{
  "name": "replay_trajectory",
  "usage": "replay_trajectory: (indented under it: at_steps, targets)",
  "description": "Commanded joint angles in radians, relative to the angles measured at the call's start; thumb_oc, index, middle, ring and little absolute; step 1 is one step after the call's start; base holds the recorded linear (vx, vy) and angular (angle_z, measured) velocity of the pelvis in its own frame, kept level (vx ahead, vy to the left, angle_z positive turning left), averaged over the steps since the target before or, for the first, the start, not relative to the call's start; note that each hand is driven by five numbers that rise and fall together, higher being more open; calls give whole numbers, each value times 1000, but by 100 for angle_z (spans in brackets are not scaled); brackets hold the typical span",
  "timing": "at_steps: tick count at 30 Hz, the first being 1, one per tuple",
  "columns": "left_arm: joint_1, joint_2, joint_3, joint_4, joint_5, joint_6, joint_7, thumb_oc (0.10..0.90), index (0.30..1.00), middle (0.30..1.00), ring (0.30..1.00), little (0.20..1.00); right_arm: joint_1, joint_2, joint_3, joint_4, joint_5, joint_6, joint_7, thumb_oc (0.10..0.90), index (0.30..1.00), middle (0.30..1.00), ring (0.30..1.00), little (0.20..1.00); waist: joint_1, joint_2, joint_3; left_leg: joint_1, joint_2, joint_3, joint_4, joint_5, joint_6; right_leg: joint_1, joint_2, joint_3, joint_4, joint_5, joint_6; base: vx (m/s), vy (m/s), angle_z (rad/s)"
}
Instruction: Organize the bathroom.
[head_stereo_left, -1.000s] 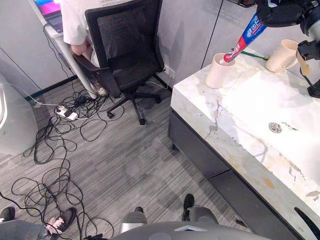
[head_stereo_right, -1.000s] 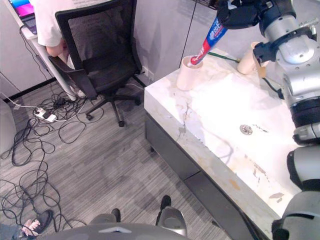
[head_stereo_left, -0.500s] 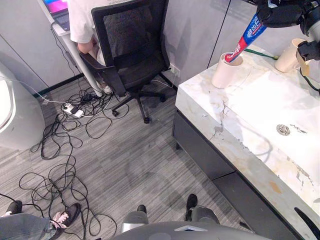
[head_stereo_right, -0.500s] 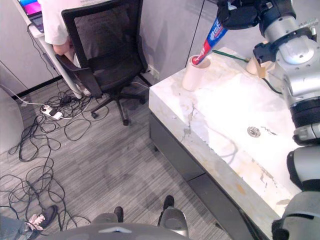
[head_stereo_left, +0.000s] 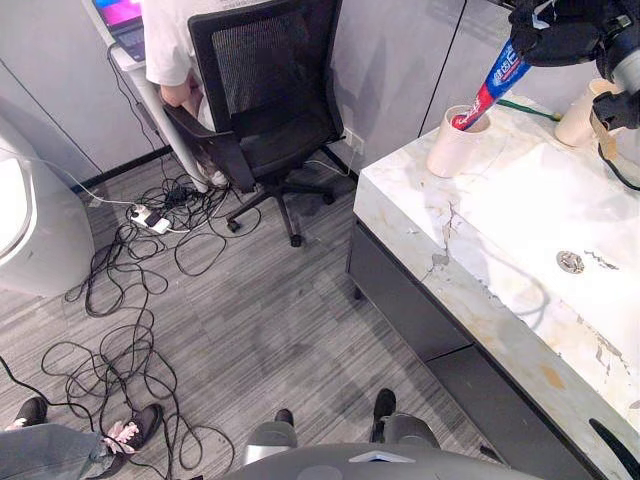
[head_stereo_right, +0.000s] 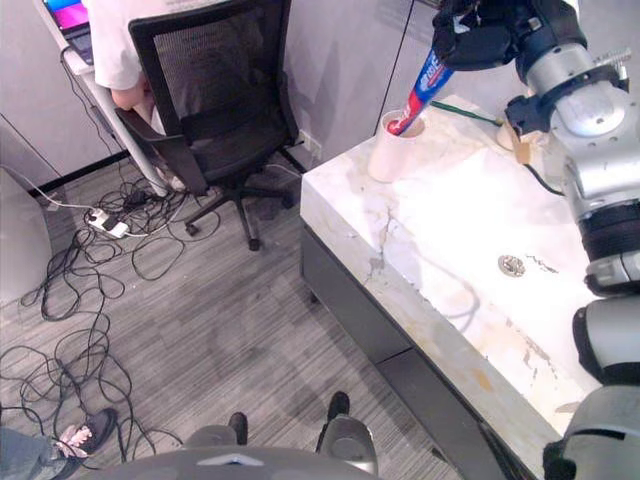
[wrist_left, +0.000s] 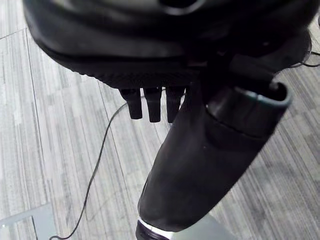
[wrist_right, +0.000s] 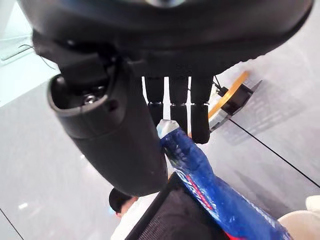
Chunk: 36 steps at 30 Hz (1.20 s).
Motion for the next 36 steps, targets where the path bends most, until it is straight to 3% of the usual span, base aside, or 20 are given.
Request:
replay_trajectory:
  at_steps: [1,9,18,19,20,21,36]
  targets:
    - [49,87,-40,14,32,4,13,800,900,900,900,900,-99,28,-116,3,22,-64,-17,400,300,300,300,300,24,-59,-57,34,44,53,40,-48,-17,-40,-67,72,42,-52,77,0,0,0]
    - [38,78,-51,26,22,3,13,800,900,900,900,900,-43,113,-147,3,-3,-43,-7,400,300,300,300,300,23,-50,-53,36,41,57,39,-55,-12,-43,-70,84,32,-45,82,0,0,0]
    - [34,69,-56,47,11,-5,20,800,900,900,900,900,-20,151,-164,-1,-26,-43,-25,400,300,300,300,300,26,-43,-47,35,40,53,37,-55,-12,-44,-72,90,30,-41,84,0,0,0]
    - [33,70,-52,53,13,-8,15,800,900,900,900,900,-15,158,-167,-5,-30,-49,-27,420,331,331,331,331,26,-42,-47,35,40,53,35,-54,-13,-47,-72,91,30,-41,85,0,0,0]
    - [33,69,-52,54,14,-8,14,800,900,900,900,900,-12,161,-168,-12,-31,-46,-30,549,524,524,524,524,26,-42,-47,34,40,53,34,-54,-14,-48,-71,91,30,-41,84,0,0,0]
    - [32,68,-53,55,14,-9,15,800,900,900,900,900,-11,163,-169,-16,-36,-46,-40,800,900,900,900,900,25,-42,-47,34,41,54,34,-53,-14,-48,-71,90,29,-41,84,0,0,0]
    - [25,59,-48,63,36,-16,11,800,900,900,900,900,-5,174,-165,-67,-35,-21,-31,800,900,900,900,900,18,-52,-67,41,42,63,33,-58,-17,-34,-62,99,1,-35,83,0,0,0]
